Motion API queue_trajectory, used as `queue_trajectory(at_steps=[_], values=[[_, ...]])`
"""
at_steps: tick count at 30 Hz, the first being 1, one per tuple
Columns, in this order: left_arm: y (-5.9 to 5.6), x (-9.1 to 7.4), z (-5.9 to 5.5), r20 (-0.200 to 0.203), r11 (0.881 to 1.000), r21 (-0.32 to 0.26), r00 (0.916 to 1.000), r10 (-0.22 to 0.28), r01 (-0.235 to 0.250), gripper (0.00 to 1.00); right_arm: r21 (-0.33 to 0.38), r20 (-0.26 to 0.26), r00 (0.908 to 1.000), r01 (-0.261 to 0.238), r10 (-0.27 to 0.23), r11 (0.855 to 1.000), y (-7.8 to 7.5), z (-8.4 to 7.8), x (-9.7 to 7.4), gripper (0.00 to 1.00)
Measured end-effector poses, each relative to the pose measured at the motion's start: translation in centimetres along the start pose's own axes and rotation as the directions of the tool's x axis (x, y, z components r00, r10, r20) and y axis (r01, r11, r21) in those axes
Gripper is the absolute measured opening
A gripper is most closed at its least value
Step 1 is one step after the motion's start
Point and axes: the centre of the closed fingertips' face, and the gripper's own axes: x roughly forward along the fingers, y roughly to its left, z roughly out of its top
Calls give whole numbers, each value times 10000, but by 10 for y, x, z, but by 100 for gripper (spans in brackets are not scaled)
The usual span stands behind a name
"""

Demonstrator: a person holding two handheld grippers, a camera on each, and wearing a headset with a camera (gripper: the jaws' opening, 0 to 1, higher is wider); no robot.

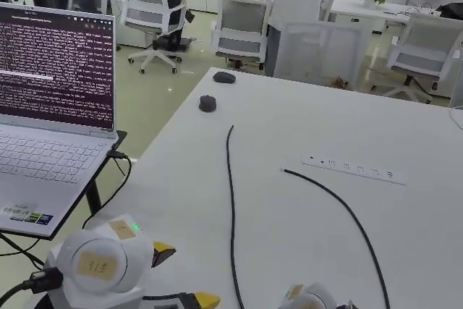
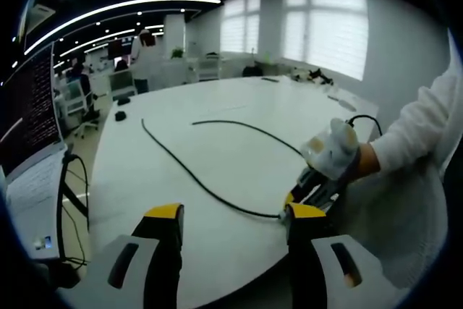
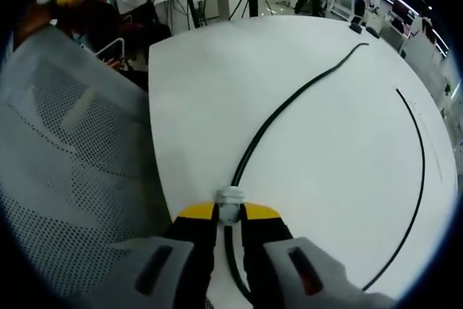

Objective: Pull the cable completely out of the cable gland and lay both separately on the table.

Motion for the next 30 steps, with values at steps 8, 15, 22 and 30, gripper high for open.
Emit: queue_trajectory(at_steps=[8, 15, 22, 30], values=[[-15, 1, 6, 192, 9964, 571, 9978, -637, 625, 54, -1257, 1073, 9941, 7, 129, 9921, -9, 28, -48, 11], [-46, 8, 20, 453, 9751, 1150, 9796, -1958, 1896, 53, -2346, 1620, 9863, 63, 327, 9721, -10, 53, -96, 11], [-61, 15, 53, 1095, 9490, 687, 9432, -3138, 3077, 51, -3544, 1783, 9836, 376, 280, 9343, -4, 66, -133, 10], [-86, 19, 77, 1592, 8649, -765, 8624, -4805, 4960, 46, -4919, 1897, 9817, 1077, -143, 8640, 8, 79, -163, 11]])
